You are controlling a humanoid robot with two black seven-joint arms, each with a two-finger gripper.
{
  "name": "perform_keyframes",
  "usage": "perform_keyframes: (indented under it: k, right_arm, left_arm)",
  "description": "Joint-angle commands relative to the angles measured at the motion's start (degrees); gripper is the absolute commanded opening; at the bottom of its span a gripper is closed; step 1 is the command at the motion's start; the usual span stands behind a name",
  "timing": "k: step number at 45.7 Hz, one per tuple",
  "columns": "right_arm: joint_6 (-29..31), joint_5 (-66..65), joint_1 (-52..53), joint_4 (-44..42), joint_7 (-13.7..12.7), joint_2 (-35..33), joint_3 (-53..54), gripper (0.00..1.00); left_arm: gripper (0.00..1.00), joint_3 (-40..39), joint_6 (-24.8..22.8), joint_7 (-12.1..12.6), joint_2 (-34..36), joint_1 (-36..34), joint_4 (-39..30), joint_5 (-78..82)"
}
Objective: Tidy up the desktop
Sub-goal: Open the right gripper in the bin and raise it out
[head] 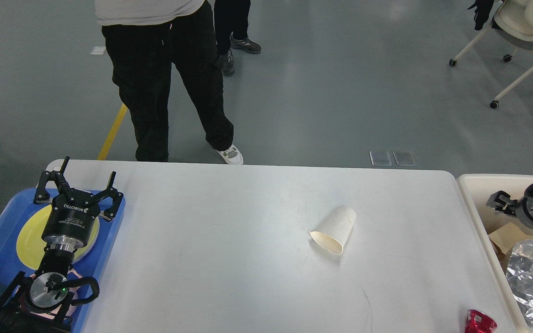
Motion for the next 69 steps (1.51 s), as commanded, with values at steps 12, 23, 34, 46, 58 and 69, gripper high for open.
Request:
perform_keyframes:
  k: [12, 23, 34, 46, 58, 69]
  right_arm:
    - [28.43, 0.72, 36.79, 20.52, -0.57, 9.67, -10.89, 1.0]
    - [32.05, 1.07, 55.6, 38.44, -0.57, 8.63, -11.5, 1.0]
    - [32.13, 1.42, 70.11, 53.4, -0.49, 7.31, -15.27, 1.0]
    - [29.67, 3.18, 70.29, 53.14, -0.4, 5.64, -18.45, 1.0]
    - [29.58, 3.36, 69.85, 53.14, -0.4, 4.67, -18.89, 1.0]
    - [26.43, 5.55, 67.22, 52.7, -0.4, 2.56, -18.1, 1.0]
  left_arm:
    - [0.96, 0.0, 0.0, 0.02, 0.0, -0.04, -0.09, 0.0]
    - [0.96, 0.0, 0.0, 0.02, 0.0, 0.05, 0.0, 0.0]
    - [0.96, 0.0, 0.0, -0.06, 0.0, 0.05, 0.0, 0.0]
    - [0.96, 0.0, 0.0, 0.02, 0.0, 0.05, 0.0, 0.0]
    - [0.96, 0.0, 0.0, -0.06, 0.0, 0.05, 0.0, 0.0]
    - [0.96, 0.0, 0.0, 0.02, 0.0, -0.04, 0.0, 0.0]
